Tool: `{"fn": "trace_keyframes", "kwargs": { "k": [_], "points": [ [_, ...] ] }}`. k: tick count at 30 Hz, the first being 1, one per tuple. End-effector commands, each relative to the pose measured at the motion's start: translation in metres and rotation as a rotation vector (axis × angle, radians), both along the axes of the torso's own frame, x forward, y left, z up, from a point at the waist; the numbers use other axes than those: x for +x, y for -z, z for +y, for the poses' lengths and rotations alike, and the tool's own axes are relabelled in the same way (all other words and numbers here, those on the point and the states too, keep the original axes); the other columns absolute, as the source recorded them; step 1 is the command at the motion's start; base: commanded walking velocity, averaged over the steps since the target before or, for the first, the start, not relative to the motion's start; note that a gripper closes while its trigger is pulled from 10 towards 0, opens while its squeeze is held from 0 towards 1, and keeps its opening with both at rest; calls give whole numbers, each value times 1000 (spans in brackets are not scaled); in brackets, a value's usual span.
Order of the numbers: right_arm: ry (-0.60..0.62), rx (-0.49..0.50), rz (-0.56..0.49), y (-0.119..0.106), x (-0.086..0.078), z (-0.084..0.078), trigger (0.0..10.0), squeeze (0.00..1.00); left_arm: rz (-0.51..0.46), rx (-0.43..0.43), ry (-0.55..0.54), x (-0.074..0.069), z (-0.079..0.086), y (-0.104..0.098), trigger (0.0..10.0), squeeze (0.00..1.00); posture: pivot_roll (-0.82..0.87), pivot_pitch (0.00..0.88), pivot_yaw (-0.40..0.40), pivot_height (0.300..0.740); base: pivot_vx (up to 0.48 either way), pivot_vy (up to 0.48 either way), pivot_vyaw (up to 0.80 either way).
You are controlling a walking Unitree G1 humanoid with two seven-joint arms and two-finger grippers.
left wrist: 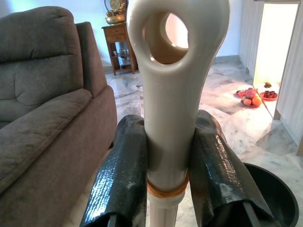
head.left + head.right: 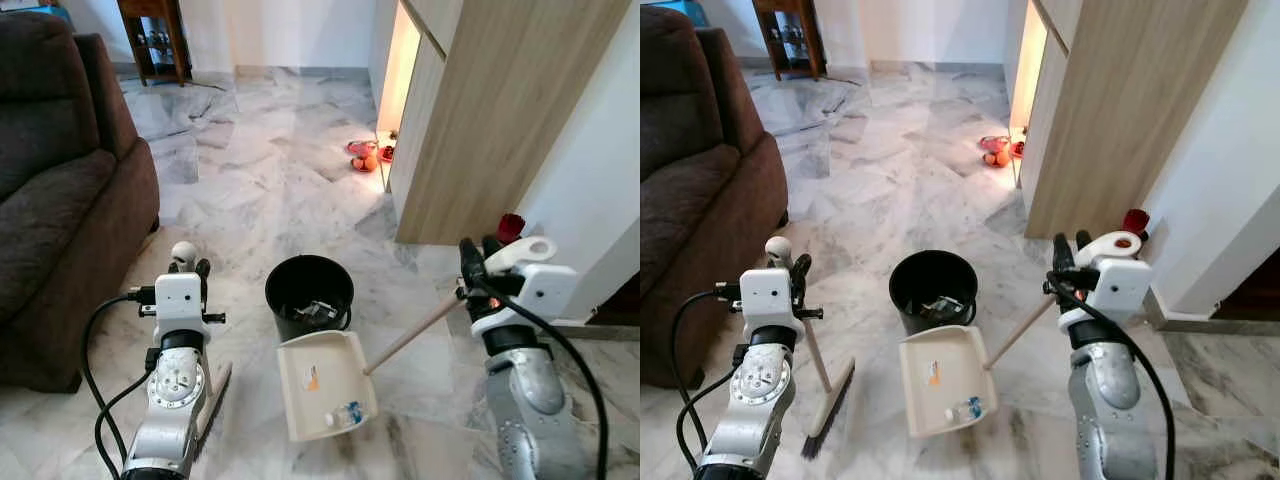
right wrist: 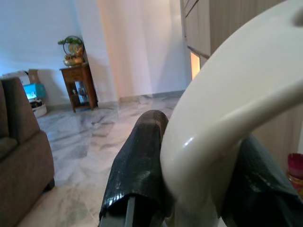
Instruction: Sweep floor
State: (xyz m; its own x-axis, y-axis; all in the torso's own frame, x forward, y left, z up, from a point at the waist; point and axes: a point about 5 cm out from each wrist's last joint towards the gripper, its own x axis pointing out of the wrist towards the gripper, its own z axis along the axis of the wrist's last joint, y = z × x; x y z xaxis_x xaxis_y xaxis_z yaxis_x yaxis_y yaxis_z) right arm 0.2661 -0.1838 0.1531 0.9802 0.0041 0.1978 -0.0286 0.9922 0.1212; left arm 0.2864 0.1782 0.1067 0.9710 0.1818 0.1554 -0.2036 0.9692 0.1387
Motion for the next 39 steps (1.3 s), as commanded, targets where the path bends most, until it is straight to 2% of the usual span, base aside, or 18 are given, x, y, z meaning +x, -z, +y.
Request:
{"fn": "trace_keyframes", "kwargs": {
  "k": [1,5,13,25,31,39],
  "points": [
    [-21,42,-105,-25,1,4,10000,0,-46,18,8,4,-1,-10,10000,0,42,0,-13,740,0,0,0],
    [-22,111,-203,-60,8,4,10000,0,-50,17,6,5,-1,-10,10000,0,46,0,-16,740,0,0,0],
    [20,170,-271,-88,11,8,10000,0,-61,10,2,6,0,-11,10000,0,52,0,-19,740,0,0,0],
    [75,225,-311,-89,30,20,10000,0,-85,29,-30,3,11,-16,10000,0,77,0,-15,740,82,0,0],
    [54,241,-301,-84,32,30,10000,0,-85,35,-34,2,12,-16,10000,0,77,0,-14,740,273,0,0],
    [47,251,-296,-81,33,34,10000,0,-87,36,-36,2,12,-16,10000,0,84,0,-14,740,316,0,0]
  ]
}}
